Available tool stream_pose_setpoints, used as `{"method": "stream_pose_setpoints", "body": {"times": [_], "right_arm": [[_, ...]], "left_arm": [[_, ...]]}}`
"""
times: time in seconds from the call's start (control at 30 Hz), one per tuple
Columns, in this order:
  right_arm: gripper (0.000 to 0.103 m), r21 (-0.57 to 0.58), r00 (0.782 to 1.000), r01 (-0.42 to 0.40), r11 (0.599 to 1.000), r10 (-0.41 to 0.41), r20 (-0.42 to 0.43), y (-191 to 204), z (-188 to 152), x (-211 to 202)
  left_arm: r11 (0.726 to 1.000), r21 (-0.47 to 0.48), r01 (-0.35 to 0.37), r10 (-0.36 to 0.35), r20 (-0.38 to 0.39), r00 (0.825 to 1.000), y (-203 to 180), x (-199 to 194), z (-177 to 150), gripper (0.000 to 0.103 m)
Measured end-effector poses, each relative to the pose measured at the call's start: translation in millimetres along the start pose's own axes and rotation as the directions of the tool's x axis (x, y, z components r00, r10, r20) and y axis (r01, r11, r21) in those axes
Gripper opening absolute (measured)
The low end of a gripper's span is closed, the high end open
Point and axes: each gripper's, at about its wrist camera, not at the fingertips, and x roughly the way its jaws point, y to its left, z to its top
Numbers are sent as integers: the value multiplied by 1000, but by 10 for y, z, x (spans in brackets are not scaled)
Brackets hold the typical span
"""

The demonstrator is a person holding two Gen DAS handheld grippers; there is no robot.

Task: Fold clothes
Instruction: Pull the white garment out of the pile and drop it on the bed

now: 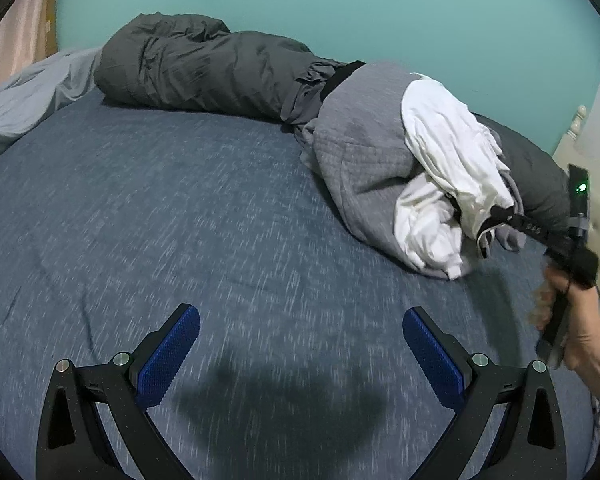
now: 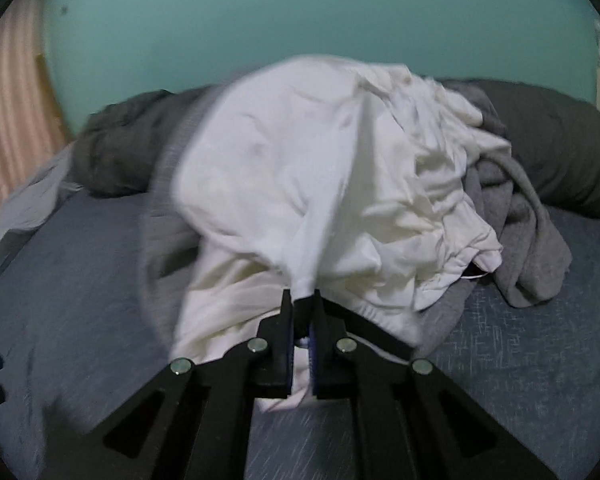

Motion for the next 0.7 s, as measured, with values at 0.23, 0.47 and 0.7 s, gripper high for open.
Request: {"method": "stream_pose_setpoints", "body": {"times": [0.23,0.47,0.7], "right_arm": [[4,-21,990,-120,993,121,66,334,-124,-830],[4,-9,982,-151,988,151,116,708,-386,-2022],[4,24,979,-151,988,146,139,1007,-693,-3178]], "left_arm": [[1000,12,25,-25,45,999,-60,-614,-383,103],[999,-8,51,-51,57,997,-65,-1376,-891,103],[997,-21,75,-74,44,996,-63,-2103,-1406,103]]}}
